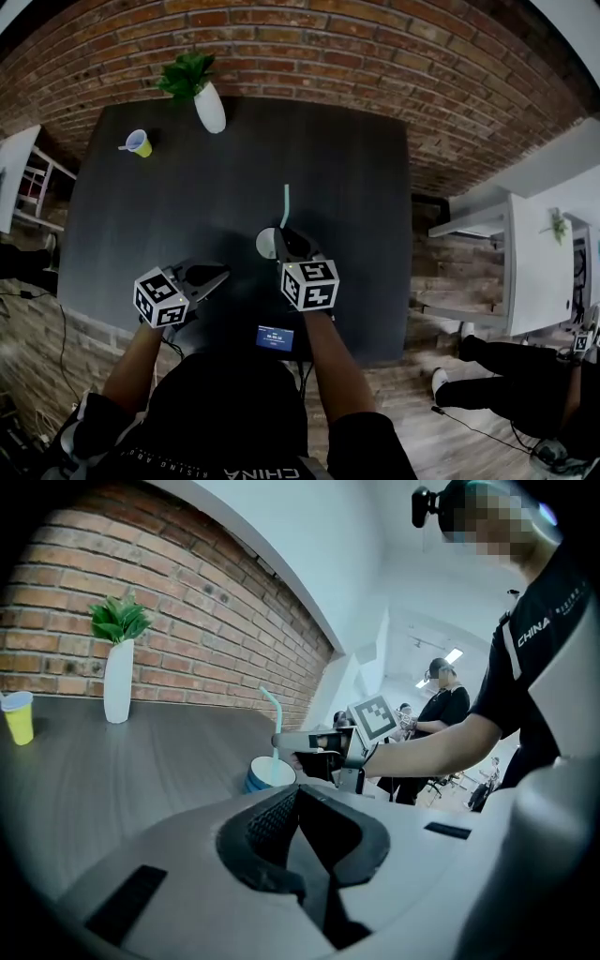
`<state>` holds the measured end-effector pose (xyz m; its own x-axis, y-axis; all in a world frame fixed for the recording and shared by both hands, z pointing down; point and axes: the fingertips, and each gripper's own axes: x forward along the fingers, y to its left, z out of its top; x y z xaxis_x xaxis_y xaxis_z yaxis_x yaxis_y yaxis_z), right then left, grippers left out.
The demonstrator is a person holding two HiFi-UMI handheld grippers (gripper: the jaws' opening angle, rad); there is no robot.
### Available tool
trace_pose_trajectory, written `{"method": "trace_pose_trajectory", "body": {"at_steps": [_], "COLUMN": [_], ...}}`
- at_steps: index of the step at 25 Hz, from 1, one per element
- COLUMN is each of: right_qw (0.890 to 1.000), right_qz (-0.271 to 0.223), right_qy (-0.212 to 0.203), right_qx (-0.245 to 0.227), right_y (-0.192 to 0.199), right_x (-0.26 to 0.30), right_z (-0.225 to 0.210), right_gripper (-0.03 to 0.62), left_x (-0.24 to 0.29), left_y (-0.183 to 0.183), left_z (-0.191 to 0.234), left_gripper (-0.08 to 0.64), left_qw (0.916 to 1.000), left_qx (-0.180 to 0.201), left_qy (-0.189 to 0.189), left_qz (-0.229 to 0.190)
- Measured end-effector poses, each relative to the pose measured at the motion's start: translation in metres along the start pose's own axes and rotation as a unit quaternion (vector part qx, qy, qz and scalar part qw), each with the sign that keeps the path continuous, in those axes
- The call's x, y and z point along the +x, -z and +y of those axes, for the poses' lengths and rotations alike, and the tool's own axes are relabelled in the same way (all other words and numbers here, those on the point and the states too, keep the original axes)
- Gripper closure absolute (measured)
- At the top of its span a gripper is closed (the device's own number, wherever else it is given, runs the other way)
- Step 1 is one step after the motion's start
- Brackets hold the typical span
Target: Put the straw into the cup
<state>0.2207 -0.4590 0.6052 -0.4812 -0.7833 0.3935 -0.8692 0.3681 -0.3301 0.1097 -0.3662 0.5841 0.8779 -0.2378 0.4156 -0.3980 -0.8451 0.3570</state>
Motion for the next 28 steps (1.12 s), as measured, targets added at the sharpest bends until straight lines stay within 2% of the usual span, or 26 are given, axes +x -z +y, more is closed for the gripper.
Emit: {"method": "trace_pose_trajectory", "body": {"at_steps": [8,15,20,24,28], "right_qw": [1.0,0.999,0.999,0.998,0.997], "right_qz": [0.003,0.019,0.034,0.044,0.045], "right_qy": [-0.001,0.03,0.032,0.033,0.035], "right_qx": [0.004,0.009,0.008,0.016,0.046], "right_y": [0.004,0.007,0.006,0.008,0.004], "right_x": [0.002,0.005,0.006,0.005,-0.002], "right_z": [-0.005,-0.019,-0.019,-0.019,-0.02], "right_gripper": [0.56,0.56,0.558,0.558,0.555], "left_x": [0.007,0.009,0.01,0.011,0.009], "left_y": [0.001,0.003,0.001,0.0,-0.003], "left_z": [0.001,0.006,0.007,0.009,0.011], "left_gripper": [0.555,0.555,0.555,0.555,0.555], "left_qw": [1.0,1.0,0.9999,0.9999,0.9998], "left_qx": [-0.006,-0.01,-0.012,-0.013,-0.013], "left_qy": [0.0,-0.002,0.001,0.003,0.003], "left_qz": [-0.001,-0.001,-0.004,-0.008,-0.014]}}
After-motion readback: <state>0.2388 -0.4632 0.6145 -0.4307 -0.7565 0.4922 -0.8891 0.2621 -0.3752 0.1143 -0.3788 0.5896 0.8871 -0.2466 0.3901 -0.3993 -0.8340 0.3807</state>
